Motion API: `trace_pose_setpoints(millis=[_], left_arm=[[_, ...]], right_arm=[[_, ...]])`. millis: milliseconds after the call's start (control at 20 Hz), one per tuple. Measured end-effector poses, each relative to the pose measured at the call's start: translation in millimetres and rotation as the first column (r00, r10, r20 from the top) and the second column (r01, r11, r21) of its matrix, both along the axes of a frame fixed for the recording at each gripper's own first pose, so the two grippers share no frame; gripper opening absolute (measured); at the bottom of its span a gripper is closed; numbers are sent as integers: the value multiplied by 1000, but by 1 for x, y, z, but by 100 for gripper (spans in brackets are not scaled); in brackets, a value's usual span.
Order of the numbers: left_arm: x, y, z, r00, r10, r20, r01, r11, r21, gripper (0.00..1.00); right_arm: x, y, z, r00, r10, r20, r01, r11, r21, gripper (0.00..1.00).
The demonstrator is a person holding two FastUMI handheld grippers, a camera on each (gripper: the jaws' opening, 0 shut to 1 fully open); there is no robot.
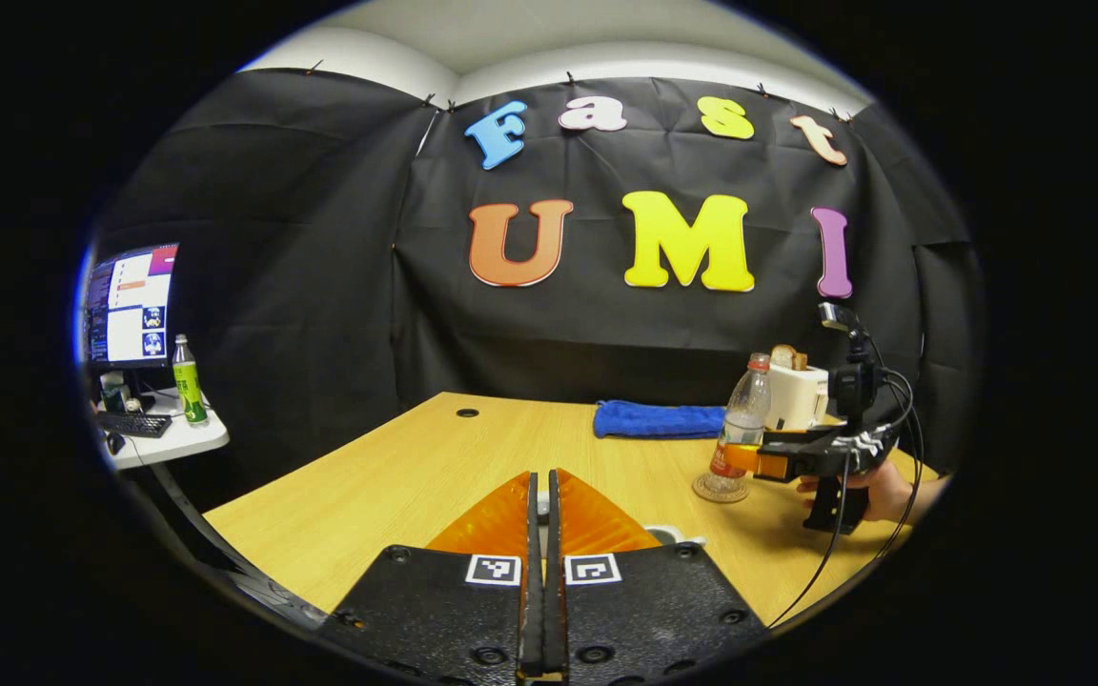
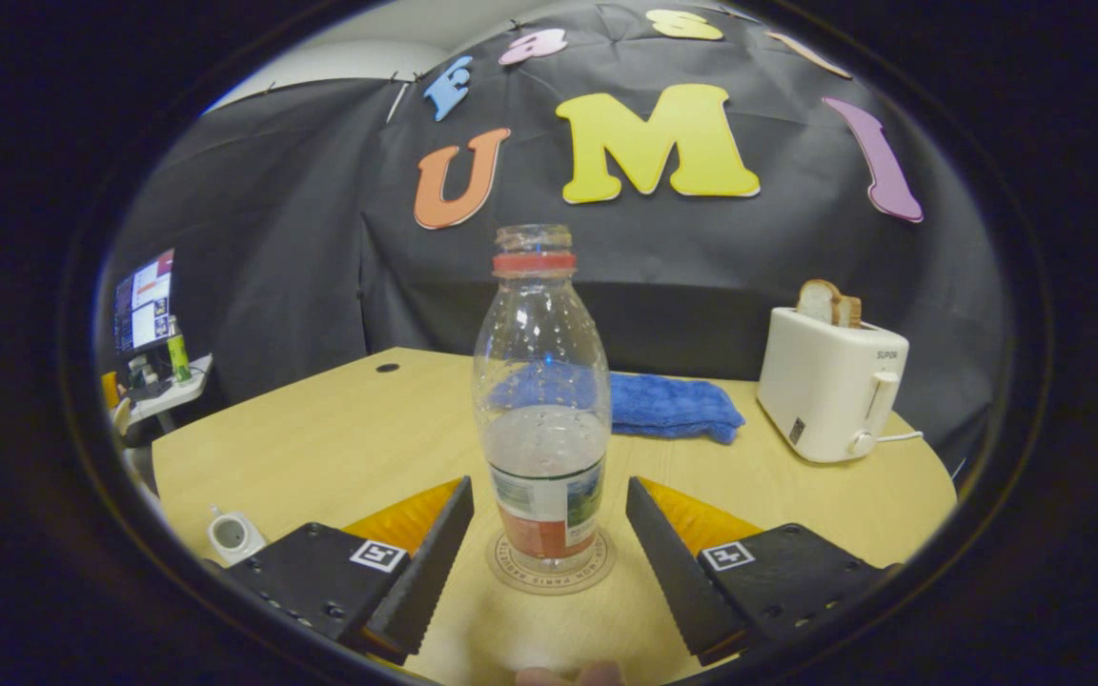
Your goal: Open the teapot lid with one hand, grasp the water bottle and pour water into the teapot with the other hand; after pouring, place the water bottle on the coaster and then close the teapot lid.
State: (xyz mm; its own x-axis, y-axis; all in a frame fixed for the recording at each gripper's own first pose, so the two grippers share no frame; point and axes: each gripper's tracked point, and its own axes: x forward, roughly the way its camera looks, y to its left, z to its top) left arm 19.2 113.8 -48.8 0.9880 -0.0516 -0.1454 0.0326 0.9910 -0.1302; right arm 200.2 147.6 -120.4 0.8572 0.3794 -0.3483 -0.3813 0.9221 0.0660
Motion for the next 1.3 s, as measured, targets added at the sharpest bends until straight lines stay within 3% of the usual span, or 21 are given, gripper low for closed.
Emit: trace_pose_setpoints(millis=[300,500,950,1300], left_arm=[[21,-57,-10,993,-117,20,117,993,-24,0],[36,-82,-32,987,-162,-11,162,987,-15,3],[41,-92,-75,983,-150,-107,144,988,-57,3],[43,-93,-86,981,-140,-136,135,990,-40,3]], right_arm=[[-69,-47,33,993,-45,106,45,999,-1,94],[-106,-103,39,980,-123,159,132,990,-42,93],[-134,-176,27,954,-254,159,267,962,-63,93],[-144,-183,22,952,-269,149,279,959,-56,94]])
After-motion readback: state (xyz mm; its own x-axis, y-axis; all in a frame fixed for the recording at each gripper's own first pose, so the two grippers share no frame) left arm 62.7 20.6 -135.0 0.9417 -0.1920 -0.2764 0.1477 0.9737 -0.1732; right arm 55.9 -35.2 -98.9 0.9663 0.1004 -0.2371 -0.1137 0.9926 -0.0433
